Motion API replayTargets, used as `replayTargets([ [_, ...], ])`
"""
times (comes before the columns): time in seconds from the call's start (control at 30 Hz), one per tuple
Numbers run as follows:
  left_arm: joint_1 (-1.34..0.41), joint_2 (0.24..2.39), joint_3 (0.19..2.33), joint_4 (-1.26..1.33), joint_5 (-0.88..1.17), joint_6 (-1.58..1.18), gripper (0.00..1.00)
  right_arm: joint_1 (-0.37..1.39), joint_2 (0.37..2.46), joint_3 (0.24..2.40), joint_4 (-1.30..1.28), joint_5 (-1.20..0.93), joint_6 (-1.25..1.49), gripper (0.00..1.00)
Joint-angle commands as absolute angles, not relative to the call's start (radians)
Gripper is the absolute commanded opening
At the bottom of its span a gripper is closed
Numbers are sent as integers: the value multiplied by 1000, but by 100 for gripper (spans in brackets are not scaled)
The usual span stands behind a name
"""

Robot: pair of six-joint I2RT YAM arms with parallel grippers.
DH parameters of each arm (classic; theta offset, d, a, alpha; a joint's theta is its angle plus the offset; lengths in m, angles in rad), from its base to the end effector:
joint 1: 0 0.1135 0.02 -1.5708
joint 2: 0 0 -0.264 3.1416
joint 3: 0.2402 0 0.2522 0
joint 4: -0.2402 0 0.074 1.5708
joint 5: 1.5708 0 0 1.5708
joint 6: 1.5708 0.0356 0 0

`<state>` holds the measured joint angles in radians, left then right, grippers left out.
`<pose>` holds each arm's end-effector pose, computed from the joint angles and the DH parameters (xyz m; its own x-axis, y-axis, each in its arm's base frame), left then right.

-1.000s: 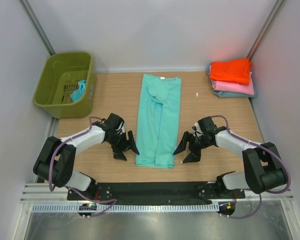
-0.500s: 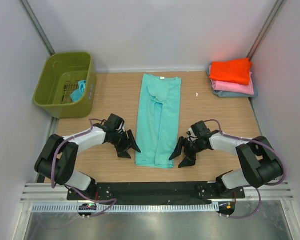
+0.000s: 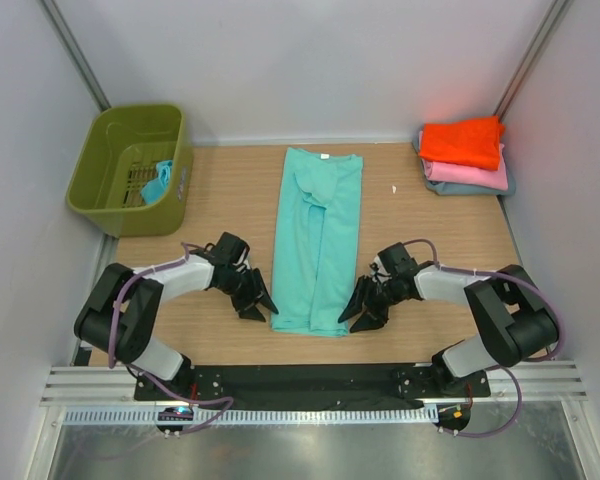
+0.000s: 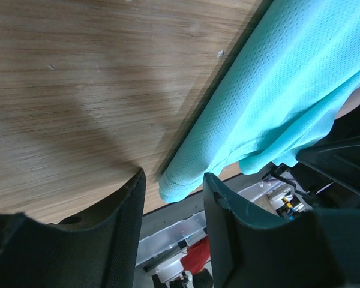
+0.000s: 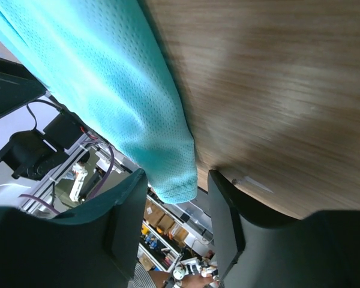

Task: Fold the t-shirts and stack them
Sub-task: Fold the tshirt

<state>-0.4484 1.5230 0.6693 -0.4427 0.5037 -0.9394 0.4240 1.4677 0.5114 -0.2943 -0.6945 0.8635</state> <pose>0.2107 -0.1204 0.1308 -0.9136 -0.3450 0.2151 -0.4065 0.7692 -0.4930 0.1866 0.1092 0.1143 -0.9420 0.2156 0.2572 0.3329 0.6980 0.6340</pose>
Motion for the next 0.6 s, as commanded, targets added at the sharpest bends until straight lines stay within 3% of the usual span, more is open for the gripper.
replayTargets([
  [0.0, -449, 1540, 650, -413, 514, -951, 44, 446, 1485, 522, -261, -695, 865, 49],
  [0.1, -460, 1540, 644, -391, 529, -963, 38, 469, 1488, 531, -230, -707, 874, 45],
  [0.17, -469, 1539, 638, -373, 540, -968, 28, 486, 1489, 535, -212, -716, 876, 42],
  [0.2, -472, 1537, 637, -370, 552, -968, 21, 491, 1488, 540, -209, -718, 874, 36],
  [0.23, -476, 1537, 637, -365, 554, -963, 7, 492, 1483, 540, -201, -722, 874, 27],
  [0.3, -476, 1529, 638, -362, 564, -966, 1, 492, 1470, 546, -212, -715, 861, 2],
  [0.57, -430, 1476, 790, -394, 601, -904, 0, 355, 1345, 644, -434, -715, 658, 2],
])
